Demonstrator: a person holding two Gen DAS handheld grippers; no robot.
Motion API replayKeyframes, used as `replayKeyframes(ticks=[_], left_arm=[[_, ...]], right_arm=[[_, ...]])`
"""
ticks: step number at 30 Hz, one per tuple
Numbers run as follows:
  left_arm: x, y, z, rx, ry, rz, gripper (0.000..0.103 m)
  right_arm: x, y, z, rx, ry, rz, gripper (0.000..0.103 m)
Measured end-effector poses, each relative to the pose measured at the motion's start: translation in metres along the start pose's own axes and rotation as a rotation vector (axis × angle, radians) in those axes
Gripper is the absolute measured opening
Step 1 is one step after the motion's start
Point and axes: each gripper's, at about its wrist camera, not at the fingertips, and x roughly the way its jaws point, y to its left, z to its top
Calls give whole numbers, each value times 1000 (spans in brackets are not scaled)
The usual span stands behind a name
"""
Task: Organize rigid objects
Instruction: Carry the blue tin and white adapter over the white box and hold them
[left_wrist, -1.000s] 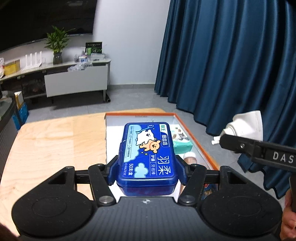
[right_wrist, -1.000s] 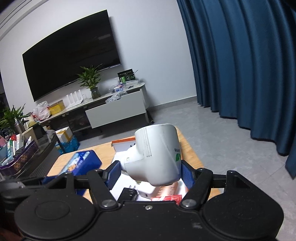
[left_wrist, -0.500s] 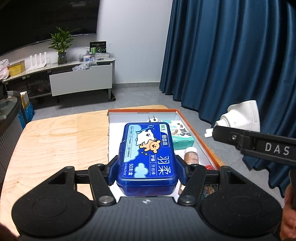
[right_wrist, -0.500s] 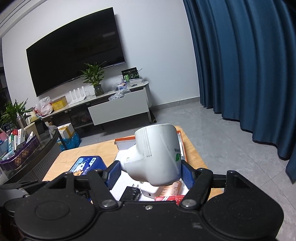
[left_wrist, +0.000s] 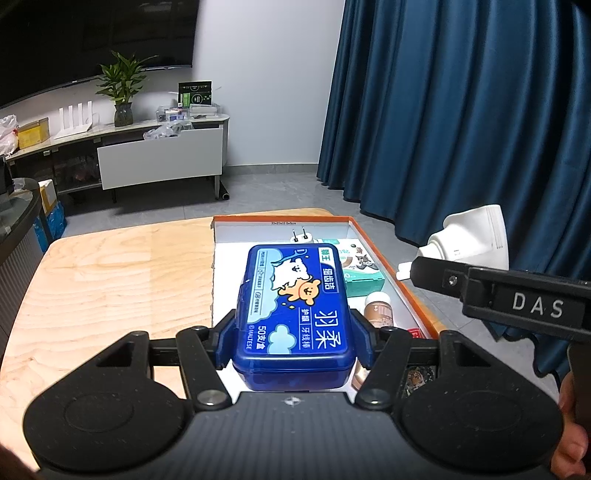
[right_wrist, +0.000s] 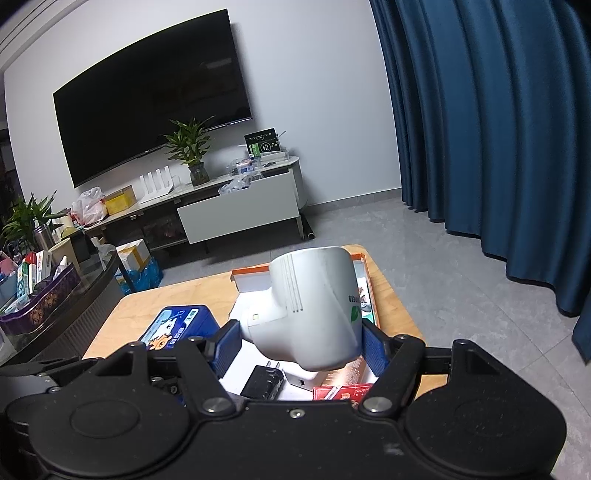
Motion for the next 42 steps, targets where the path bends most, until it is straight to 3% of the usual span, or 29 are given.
replayKeyframes(ticks=[42], left_arm=[[27,10,1,-50,63,4,62]], right_arm=[[52,-9,-1,-24,99,-2,81]])
